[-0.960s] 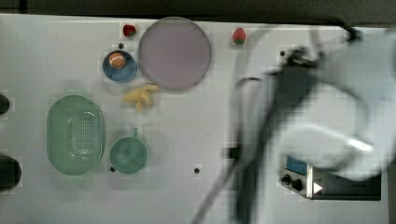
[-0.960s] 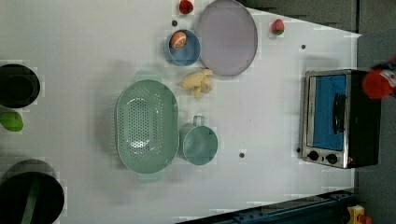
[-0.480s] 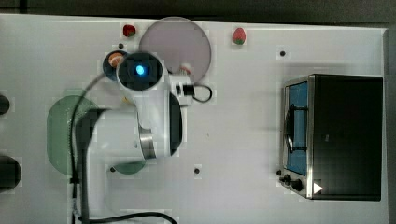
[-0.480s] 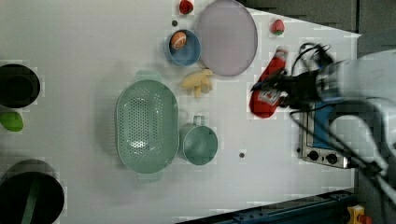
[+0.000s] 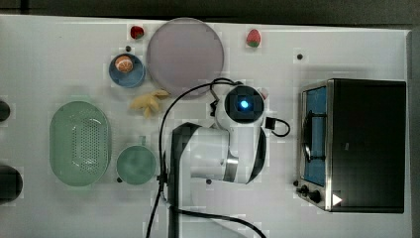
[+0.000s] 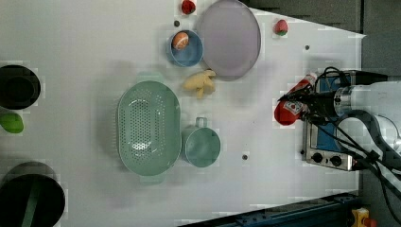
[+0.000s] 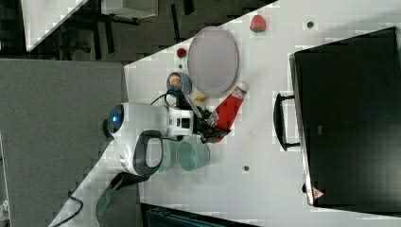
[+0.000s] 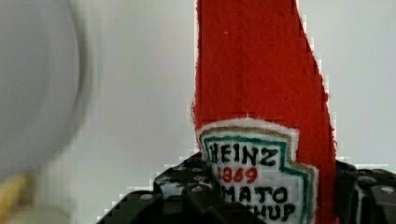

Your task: Pick Ketchup from oven and place it on table.

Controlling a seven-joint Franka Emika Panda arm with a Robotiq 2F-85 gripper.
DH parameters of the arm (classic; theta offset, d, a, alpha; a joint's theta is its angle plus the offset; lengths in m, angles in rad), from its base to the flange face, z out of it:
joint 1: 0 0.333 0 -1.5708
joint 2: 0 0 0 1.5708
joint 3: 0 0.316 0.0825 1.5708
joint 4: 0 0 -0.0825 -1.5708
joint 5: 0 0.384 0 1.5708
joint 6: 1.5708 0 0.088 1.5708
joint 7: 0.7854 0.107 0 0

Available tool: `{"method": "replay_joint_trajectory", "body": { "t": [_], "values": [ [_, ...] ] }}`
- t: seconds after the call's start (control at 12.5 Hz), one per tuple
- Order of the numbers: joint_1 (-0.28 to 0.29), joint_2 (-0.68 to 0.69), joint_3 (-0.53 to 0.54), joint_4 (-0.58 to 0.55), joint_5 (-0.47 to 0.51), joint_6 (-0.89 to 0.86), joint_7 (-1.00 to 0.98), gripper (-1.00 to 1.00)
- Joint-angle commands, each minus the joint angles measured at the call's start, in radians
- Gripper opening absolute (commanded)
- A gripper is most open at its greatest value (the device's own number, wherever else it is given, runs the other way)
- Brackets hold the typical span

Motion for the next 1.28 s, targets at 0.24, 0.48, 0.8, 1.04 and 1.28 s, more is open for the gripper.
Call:
{"method": "replay_joint_trajectory", "body": {
  "t": [0.24,0.48,0.8,1.04,1.28],
  "values": [
    [0.026,0.132,0.008,-0.007,0.016,0.099,0.023,0.69],
    [0.026,0.098,0.003,0.003,0.018,0.111,0.042,1.0],
    [0.028,-0.096,0.003,0.078,0.017,-0.054,0.127,1.0],
    [0.028,-0.239,0.003,0.264,0.014,-0.325,0.127,1.0],
    [0.028,-0.276,0.003,0.43,-0.028,-0.568,0.156,1.0]
  ]
}}
